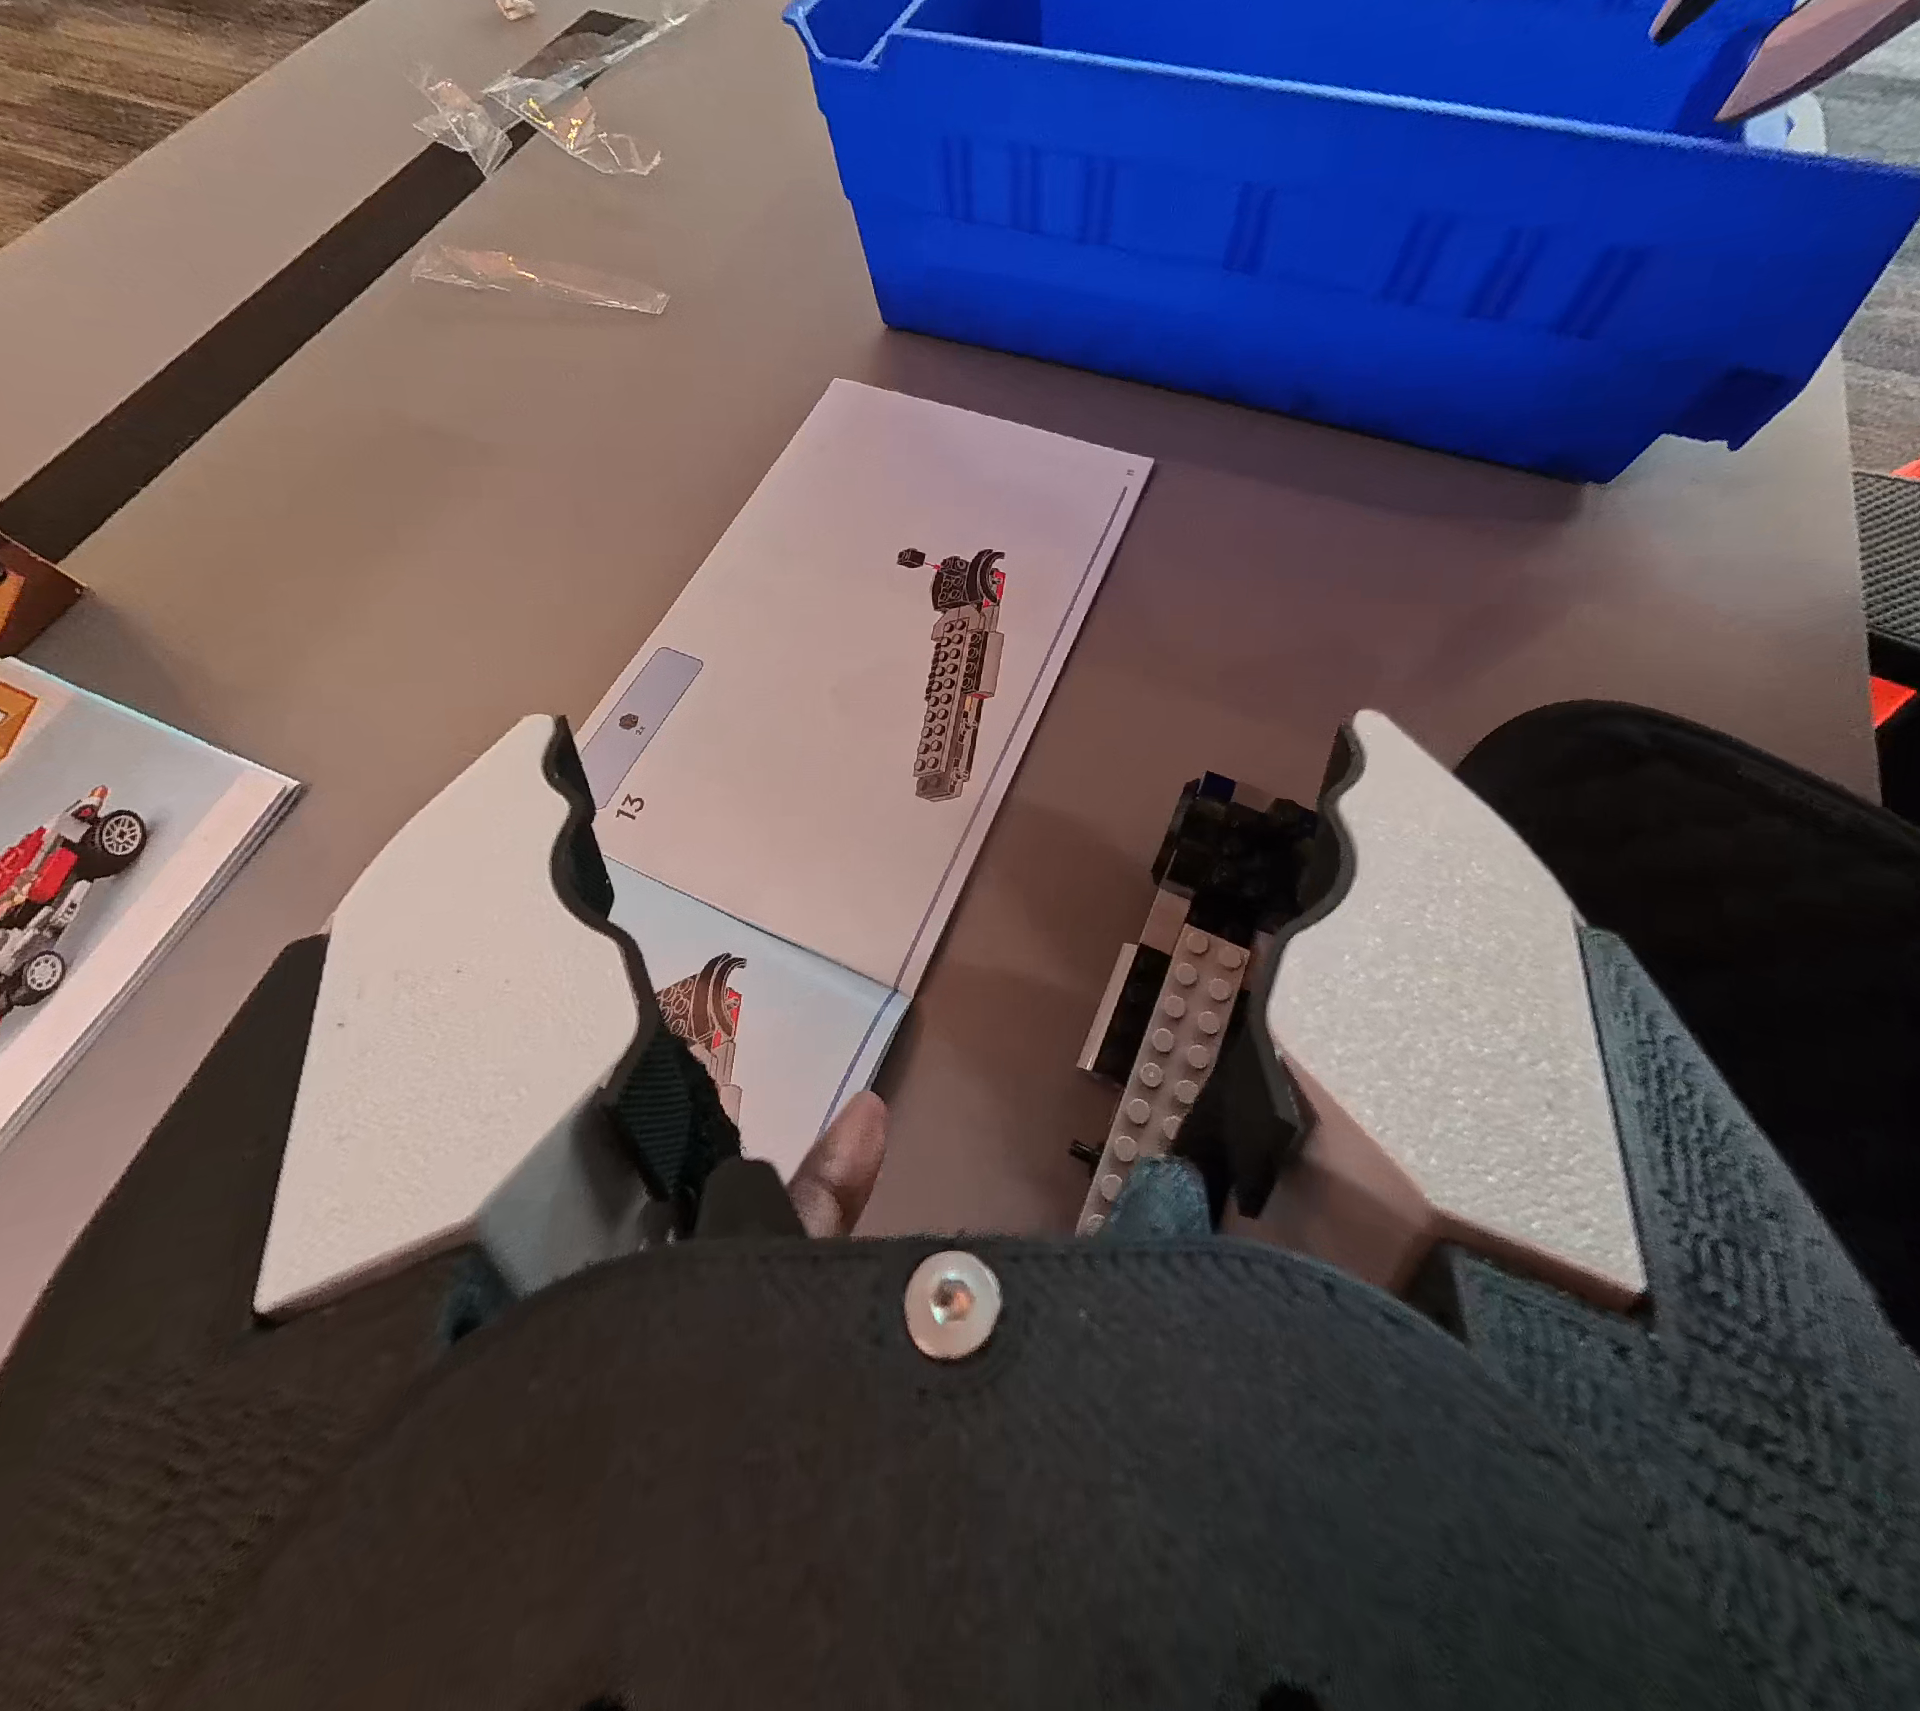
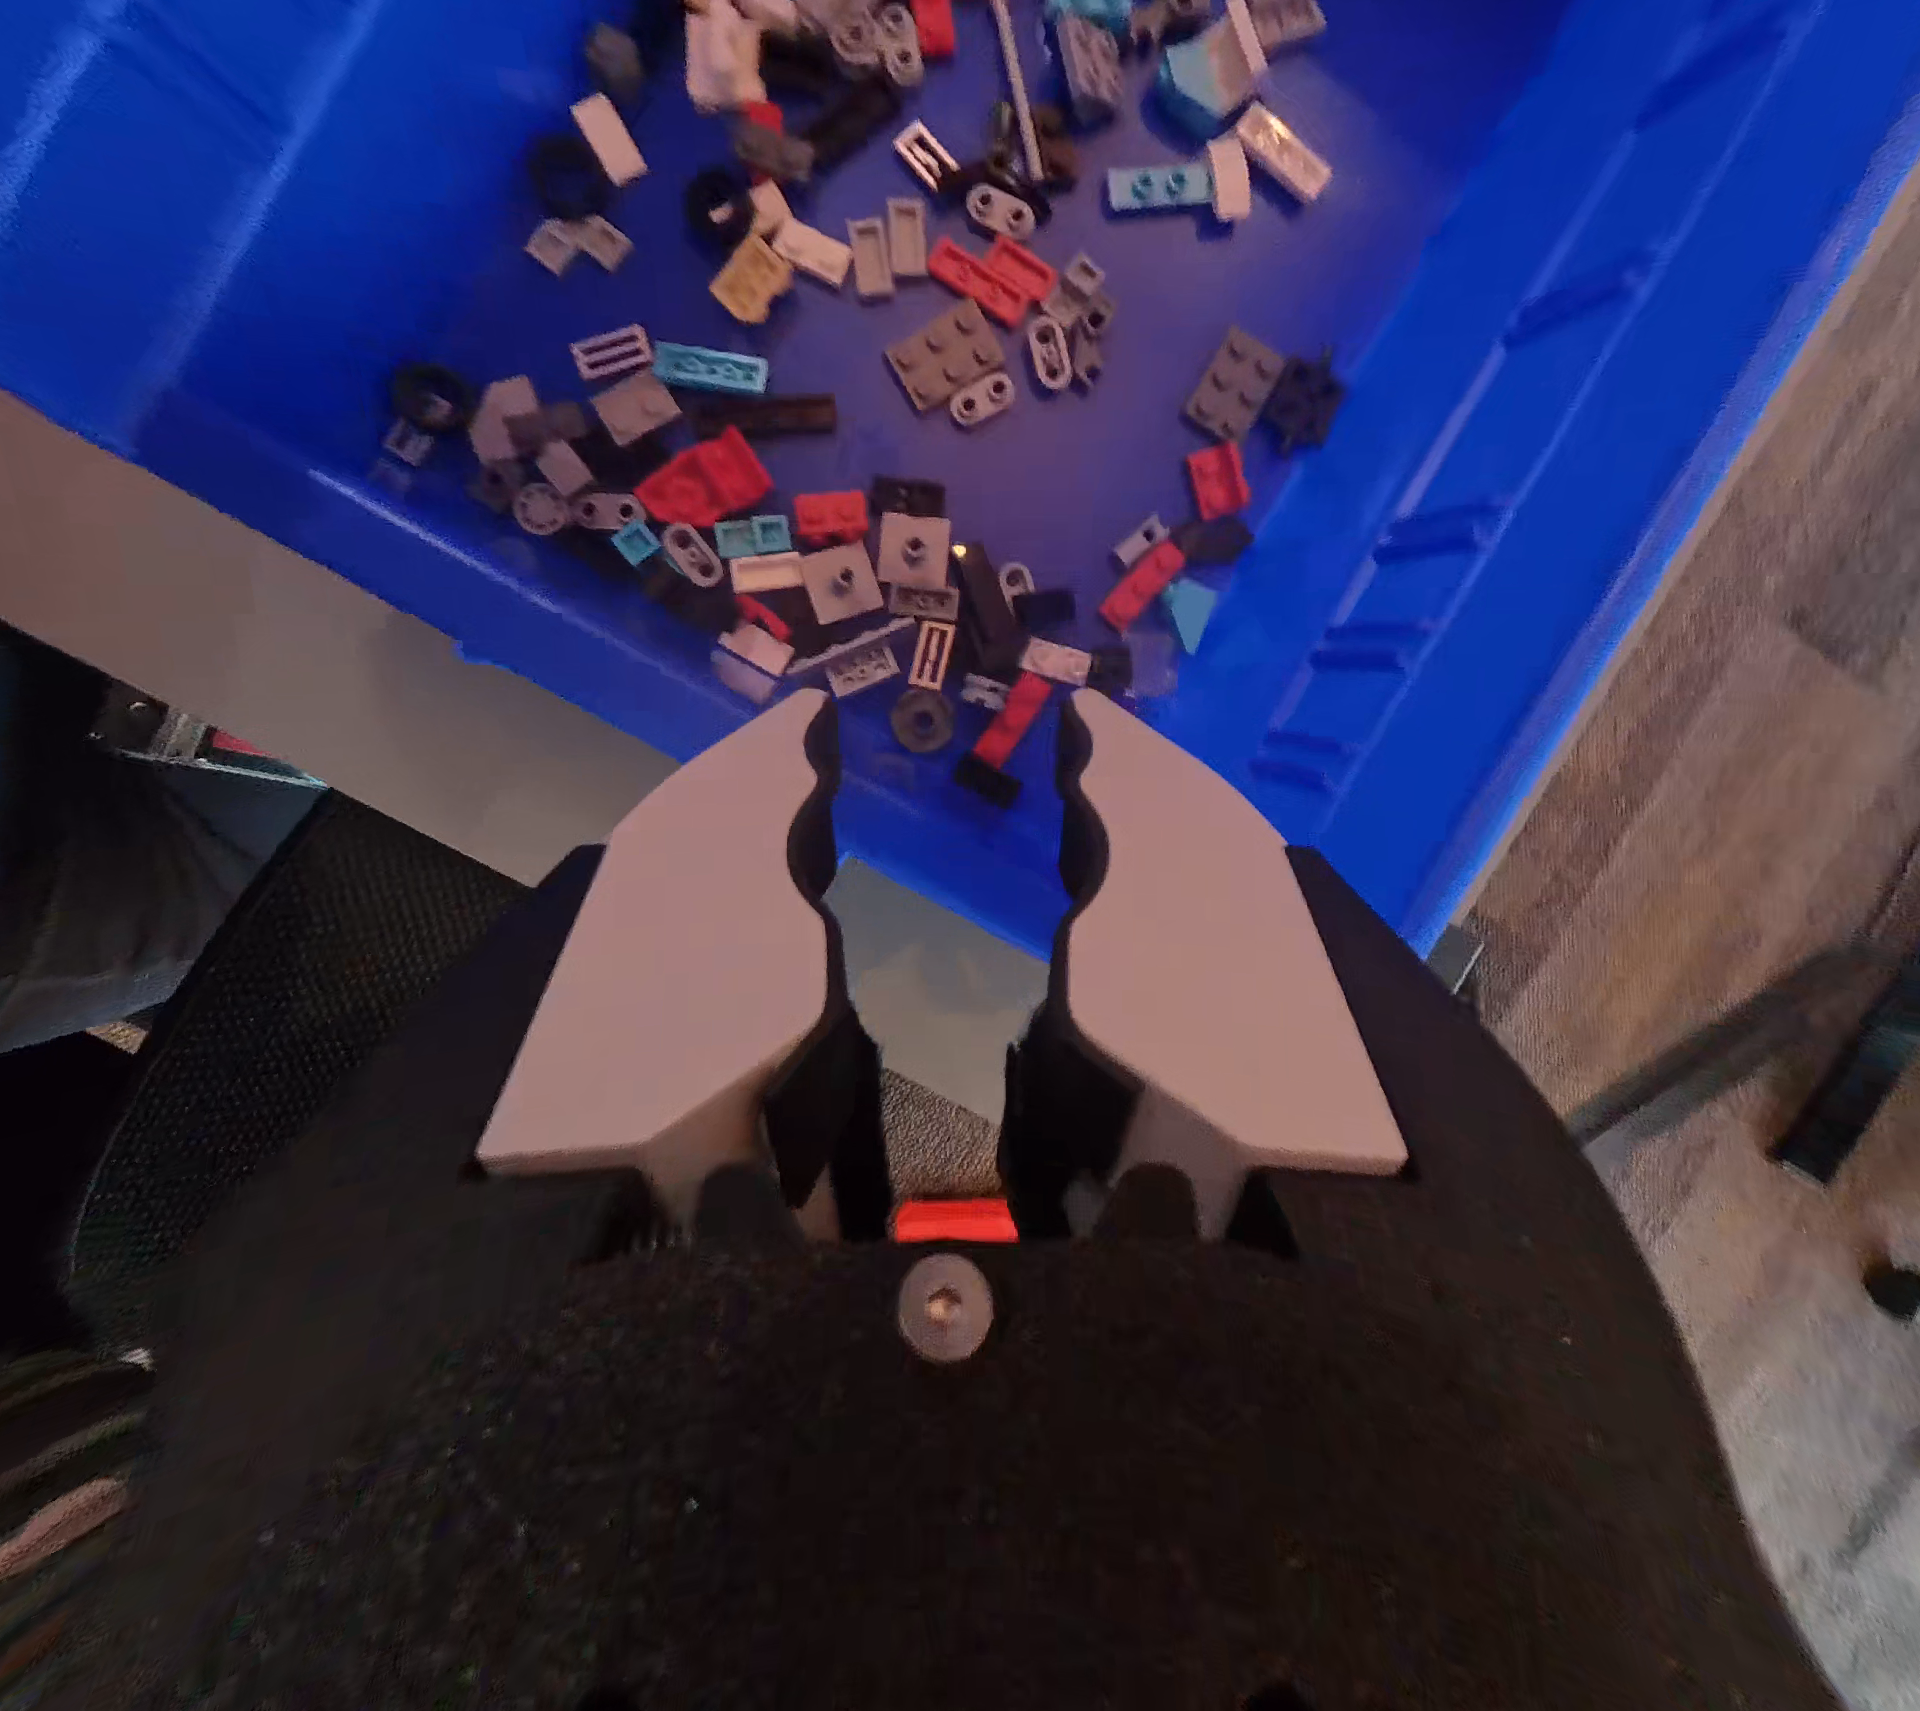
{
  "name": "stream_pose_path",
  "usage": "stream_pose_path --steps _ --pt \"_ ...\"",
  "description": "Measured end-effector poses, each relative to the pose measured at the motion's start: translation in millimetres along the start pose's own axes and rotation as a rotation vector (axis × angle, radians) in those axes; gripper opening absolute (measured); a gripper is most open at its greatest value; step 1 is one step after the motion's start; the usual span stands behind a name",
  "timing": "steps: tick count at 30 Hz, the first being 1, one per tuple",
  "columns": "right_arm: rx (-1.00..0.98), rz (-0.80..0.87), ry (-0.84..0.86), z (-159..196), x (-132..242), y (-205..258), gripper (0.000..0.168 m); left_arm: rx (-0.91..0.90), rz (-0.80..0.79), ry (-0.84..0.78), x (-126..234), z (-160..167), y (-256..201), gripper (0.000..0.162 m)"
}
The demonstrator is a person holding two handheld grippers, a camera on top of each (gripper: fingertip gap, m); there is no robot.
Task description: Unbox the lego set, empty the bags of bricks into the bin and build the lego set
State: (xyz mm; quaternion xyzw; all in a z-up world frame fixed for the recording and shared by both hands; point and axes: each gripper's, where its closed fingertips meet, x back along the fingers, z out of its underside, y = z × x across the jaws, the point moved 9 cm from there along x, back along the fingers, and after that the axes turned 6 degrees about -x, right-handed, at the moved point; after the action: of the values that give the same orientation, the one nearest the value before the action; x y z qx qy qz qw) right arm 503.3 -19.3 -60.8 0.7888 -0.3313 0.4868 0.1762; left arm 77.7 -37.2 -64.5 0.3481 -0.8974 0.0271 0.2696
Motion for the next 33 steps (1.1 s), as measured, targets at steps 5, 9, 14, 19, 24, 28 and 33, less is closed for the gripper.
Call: stream_pose_path --steps 5,9,14,19,24,28,33 --pt "-0.121 0.077 0.023 -2 -5 -4 0.035 0.009 0.006 -0.001 -1 2 0 0.129" --pt "-0.152 0.157 0.086 -1 -12 -8 0.024 0.008 0.01 0.003 -2 3 1 0.126" --pt "-0.127 0.216 0.126 3 -6 -11 0.012 0.01 0.013 0.002 0 5 1 0.124" --pt "-0.19 0.118 0.139 -3 -13 -11 0.014 0.012 0.014 -0.006 -1 5 1 0.122" --pt "-0.13 0.26 0.19 -12 -32 -16 0.014 -0.007 0.02 -0.014 1 5 0 0.12" --pt "-0.118 0.315 0.267 -14 -43 -17 0.017 -0.003 0.019 -0.012 4 8 1 0.12" --pt "-0.179 0.39 0.289 -18 -52 -21 0.014 0.004 0.018 -0.02 7 11 3 0.119"
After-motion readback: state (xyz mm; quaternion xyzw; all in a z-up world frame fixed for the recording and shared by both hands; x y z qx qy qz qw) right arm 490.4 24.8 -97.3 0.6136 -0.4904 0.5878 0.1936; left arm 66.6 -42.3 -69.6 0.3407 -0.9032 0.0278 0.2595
